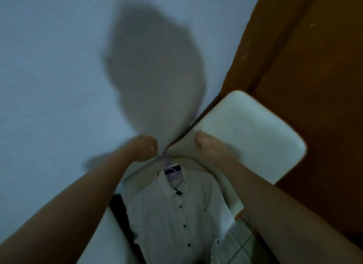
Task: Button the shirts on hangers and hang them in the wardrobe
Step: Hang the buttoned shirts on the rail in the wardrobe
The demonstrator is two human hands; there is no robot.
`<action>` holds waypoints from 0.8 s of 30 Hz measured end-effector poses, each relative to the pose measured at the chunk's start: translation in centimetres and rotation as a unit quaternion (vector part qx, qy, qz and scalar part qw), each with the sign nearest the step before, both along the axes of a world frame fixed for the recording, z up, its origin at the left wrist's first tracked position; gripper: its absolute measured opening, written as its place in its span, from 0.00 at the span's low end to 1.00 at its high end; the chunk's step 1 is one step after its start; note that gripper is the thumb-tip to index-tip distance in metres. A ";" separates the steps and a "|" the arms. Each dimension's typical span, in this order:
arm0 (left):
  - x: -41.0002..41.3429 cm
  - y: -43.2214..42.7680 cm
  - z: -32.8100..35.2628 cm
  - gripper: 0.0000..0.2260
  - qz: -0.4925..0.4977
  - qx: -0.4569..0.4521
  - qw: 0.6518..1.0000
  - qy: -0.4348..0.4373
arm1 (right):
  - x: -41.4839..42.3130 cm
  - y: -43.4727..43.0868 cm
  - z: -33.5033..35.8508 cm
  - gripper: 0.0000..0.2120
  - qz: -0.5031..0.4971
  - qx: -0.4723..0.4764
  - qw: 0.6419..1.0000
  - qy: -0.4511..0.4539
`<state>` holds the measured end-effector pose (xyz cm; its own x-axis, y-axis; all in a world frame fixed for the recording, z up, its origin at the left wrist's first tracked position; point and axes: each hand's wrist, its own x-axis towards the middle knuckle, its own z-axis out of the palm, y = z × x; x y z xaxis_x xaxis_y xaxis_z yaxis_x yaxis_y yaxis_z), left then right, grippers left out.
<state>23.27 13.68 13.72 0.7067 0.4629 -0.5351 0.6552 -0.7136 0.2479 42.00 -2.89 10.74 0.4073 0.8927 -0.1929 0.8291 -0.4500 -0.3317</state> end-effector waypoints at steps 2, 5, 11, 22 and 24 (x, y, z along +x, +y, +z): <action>-1.8 0.3 -5.9 0.16 0.036 -0.039 0.997 0.064 | -0.5 1.1 -6.3 0.07 0.050 -0.121 0.990 0.044; -4.0 -0.7 -13.8 0.20 0.085 -0.084 0.987 0.107 | -1.2 1.4 -13.4 0.18 0.081 -0.223 0.970 0.055; -6.1 -4.6 -25.4 0.29 0.179 -0.112 0.974 0.080 | -0.4 0.9 -22.3 0.18 0.057 -0.254 0.965 0.007; -5.6 -7.1 -30.7 0.16 0.198 -0.005 0.978 0.066 | -0.1 -1.8 -27.6 0.16 0.036 -0.257 0.964 -0.065; -5.8 -7.3 -30.8 0.17 0.179 -0.006 0.981 0.072 | -0.4 -2.3 -27.6 0.18 0.022 -0.256 0.966 -0.025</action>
